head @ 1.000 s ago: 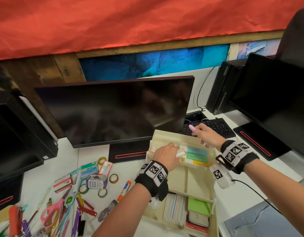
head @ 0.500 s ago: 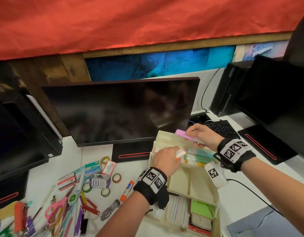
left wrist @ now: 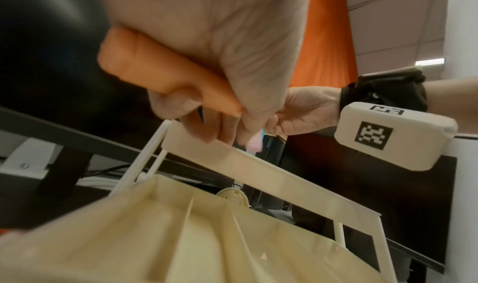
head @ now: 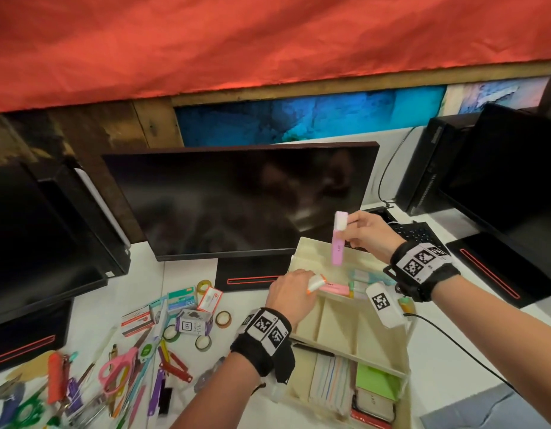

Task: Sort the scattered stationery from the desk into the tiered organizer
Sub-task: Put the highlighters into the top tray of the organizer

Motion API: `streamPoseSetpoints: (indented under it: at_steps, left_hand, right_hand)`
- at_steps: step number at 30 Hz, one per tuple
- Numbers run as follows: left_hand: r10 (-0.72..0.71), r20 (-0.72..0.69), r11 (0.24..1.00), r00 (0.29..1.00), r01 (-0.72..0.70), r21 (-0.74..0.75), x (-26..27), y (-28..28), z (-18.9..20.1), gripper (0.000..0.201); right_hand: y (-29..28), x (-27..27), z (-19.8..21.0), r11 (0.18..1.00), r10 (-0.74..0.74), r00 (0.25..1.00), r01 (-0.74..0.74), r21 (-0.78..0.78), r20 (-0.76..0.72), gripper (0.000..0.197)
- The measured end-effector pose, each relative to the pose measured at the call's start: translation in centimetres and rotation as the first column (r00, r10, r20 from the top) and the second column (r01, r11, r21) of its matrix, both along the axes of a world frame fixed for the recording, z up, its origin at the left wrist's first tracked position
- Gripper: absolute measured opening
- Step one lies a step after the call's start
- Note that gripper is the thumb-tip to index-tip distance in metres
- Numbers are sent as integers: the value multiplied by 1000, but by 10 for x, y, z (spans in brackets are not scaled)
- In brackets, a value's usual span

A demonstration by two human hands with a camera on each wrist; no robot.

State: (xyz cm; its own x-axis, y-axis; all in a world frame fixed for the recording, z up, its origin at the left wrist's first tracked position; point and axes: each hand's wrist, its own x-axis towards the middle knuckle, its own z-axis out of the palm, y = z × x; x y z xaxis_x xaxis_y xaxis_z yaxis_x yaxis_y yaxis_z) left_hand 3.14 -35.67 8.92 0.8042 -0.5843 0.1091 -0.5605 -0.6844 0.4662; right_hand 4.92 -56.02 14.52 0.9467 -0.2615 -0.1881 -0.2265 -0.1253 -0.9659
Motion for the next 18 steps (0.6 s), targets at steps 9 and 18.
streamPoseSetpoints:
  at_steps: [9,18]
  left_hand:
    - [186,-463,794,867,-410,-449,10,21,8,19]
    - [-50,-757,520,652,-630,-577,40,2,26,24]
  right_hand:
    - [28,17,-13,773,373,888,-457,-441,-267,20]
    - [27,2,-24,639,287,933,-356,-682,-218,31]
